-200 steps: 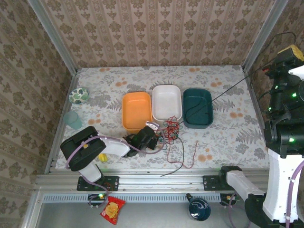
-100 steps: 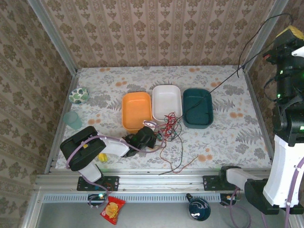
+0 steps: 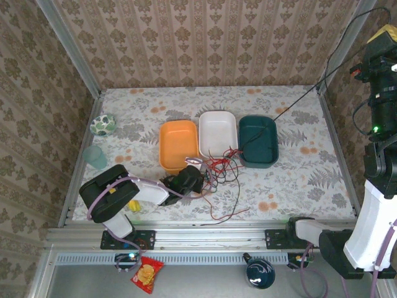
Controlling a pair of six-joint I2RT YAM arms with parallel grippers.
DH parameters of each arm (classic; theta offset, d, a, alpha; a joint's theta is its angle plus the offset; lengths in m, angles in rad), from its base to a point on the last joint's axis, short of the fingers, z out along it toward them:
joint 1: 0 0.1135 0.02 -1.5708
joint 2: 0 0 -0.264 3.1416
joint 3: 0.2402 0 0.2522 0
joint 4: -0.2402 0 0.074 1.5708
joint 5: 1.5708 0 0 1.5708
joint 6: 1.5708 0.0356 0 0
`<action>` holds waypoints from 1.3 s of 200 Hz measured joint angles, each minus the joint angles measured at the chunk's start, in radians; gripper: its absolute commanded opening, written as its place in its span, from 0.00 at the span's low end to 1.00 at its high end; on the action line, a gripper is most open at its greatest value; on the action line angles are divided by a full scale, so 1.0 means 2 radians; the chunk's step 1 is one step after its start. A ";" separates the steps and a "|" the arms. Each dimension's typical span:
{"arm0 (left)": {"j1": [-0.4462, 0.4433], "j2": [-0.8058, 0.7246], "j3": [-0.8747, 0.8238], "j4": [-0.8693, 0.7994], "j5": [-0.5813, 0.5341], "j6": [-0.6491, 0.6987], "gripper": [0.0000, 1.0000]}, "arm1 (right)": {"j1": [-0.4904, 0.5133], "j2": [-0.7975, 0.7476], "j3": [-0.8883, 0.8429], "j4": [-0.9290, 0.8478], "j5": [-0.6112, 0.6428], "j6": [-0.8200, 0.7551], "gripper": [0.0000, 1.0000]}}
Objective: Untangle the cables
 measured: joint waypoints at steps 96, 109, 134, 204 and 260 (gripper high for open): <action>-0.023 -0.199 0.019 -0.163 -0.009 0.154 0.86 | 0.138 -0.060 -0.315 -0.001 -0.158 0.088 0.00; -0.015 -0.215 0.046 -0.176 0.012 0.174 0.88 | 0.161 -0.056 -0.357 -0.002 -0.158 0.100 0.00; -0.005 -0.221 0.102 -0.190 0.058 0.204 0.90 | 0.184 -0.054 -0.407 0.001 -0.162 0.127 0.00; 0.002 -0.147 0.210 -0.143 0.158 0.241 0.87 | 0.187 -0.044 -0.413 0.034 -0.253 0.170 0.00; 0.022 -0.111 0.219 -0.090 0.162 0.241 0.00 | 0.187 -0.031 -0.418 0.056 -0.332 0.202 0.00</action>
